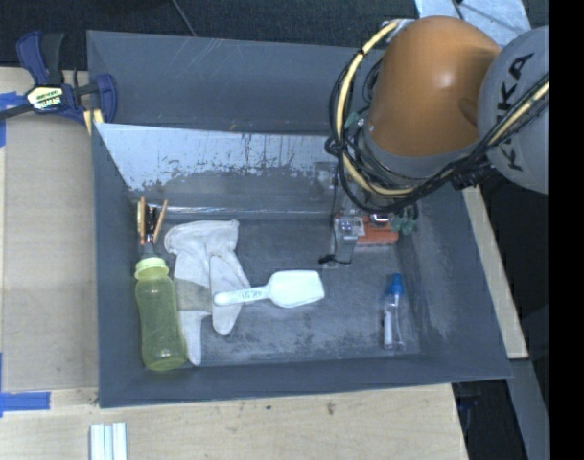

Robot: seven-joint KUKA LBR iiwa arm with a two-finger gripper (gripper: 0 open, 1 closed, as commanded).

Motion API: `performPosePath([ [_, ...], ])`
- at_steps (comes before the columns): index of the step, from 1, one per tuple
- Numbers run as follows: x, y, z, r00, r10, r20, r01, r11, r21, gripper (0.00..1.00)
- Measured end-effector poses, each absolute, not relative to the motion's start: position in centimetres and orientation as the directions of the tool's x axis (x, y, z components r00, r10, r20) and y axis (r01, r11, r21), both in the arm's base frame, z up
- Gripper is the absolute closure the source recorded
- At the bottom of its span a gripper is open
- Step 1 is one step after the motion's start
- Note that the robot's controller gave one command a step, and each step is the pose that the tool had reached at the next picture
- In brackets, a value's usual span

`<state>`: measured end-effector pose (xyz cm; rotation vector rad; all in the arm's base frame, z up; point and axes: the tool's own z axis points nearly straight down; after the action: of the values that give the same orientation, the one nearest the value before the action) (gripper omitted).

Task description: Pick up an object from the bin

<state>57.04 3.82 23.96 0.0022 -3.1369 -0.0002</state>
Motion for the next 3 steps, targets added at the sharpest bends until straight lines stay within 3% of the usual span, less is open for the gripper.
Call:
performPosePath([
  [1,57.2,3.8,24.5,-1.0,-0.001,-0.004,-0.001,1.0,0.001,0.0],
  [3,54.0,9.0,16.1,-0.99,-0.138,-0.005,-0.138,0.99,0.0,0.0],
])
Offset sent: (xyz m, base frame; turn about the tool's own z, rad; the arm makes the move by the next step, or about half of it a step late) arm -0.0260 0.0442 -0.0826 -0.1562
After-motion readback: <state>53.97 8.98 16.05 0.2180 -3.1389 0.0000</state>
